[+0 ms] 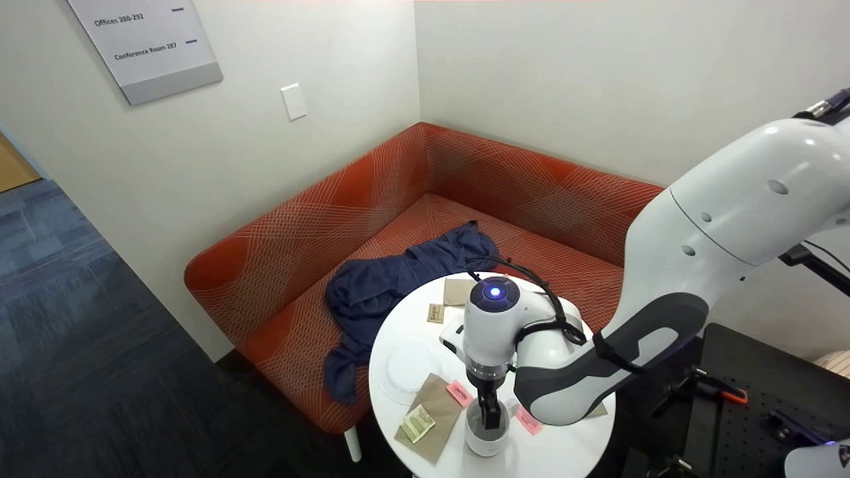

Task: Move the white mug to the right side of the table

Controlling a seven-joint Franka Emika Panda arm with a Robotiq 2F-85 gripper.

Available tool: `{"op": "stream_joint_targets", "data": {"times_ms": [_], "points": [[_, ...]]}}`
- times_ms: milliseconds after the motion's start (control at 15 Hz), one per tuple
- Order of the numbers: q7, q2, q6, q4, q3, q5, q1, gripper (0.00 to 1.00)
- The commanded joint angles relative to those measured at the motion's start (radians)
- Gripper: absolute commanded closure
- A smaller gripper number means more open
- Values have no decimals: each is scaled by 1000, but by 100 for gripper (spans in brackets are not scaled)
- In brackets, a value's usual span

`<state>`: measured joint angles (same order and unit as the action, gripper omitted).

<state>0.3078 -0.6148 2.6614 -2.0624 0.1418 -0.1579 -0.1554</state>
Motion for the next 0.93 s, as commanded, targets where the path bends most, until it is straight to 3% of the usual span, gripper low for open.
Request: {"op": "stream_joint_targets", "data": {"times_ms": [0, 133, 200, 333, 867], "points": [[-27, -42, -12, 46, -10, -27, -12, 0], [-27, -55, -13, 55, -10, -27, -12, 0], [-26, -60, -14, 59, -9, -26, -12, 25], [-26, -69, -14, 66, -9, -27, -12, 32], [-24, -81, -21, 81, -6, -25, -11, 95]]}}
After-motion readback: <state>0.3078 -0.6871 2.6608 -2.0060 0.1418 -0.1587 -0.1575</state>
